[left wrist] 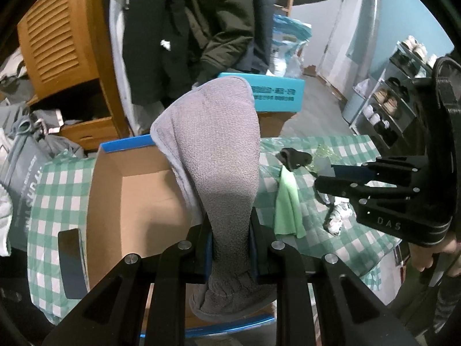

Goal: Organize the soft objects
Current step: 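Lift the grey sock with the left tool toward the box while the right tool holds the white item, then lower the grey sock into the box with the left tool while the right tool drops the white item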

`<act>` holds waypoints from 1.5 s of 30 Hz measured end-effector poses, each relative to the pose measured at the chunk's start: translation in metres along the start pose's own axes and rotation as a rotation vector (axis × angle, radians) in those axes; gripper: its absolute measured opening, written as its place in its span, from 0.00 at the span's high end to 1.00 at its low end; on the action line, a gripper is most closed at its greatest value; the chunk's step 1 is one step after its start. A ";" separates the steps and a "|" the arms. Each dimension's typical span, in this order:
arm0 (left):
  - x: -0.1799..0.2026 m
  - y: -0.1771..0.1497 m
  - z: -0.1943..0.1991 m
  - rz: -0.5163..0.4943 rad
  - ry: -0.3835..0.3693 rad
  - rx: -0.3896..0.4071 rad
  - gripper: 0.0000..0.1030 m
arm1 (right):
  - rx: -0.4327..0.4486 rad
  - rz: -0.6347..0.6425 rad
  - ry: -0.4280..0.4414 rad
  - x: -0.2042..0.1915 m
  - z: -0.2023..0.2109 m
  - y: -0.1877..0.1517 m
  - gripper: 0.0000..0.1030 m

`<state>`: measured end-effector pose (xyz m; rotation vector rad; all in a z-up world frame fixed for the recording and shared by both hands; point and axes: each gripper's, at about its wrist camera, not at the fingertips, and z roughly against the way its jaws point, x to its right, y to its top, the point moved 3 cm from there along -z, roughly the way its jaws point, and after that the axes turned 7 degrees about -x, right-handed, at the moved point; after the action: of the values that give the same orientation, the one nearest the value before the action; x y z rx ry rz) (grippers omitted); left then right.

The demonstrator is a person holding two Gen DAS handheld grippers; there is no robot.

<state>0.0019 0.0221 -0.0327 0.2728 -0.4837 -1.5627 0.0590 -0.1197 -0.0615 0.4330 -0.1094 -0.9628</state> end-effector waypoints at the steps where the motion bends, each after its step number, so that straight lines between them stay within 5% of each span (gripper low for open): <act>1: -0.005 0.000 0.001 0.008 0.002 0.002 0.81 | 0.000 0.008 0.005 -0.005 -0.002 0.004 0.78; 26: -0.075 -0.023 -0.027 0.126 0.057 -0.082 0.80 | -0.100 0.110 0.090 -0.094 -0.061 0.047 0.78; 32: -0.084 -0.025 -0.031 0.152 0.076 -0.102 0.71 | -0.128 0.112 0.098 -0.098 -0.070 0.048 0.76; 39: -0.089 -0.024 -0.028 0.166 0.097 -0.087 0.56 | -0.119 0.088 0.091 -0.090 -0.069 0.049 0.50; 45: -0.084 -0.023 -0.030 0.154 0.091 -0.093 0.53 | -0.105 0.050 0.086 -0.075 -0.062 0.049 0.45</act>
<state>-0.0002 0.1011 -0.0798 0.2293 -0.3517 -1.4119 0.0710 -0.0155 -0.0912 0.3725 0.0087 -0.8955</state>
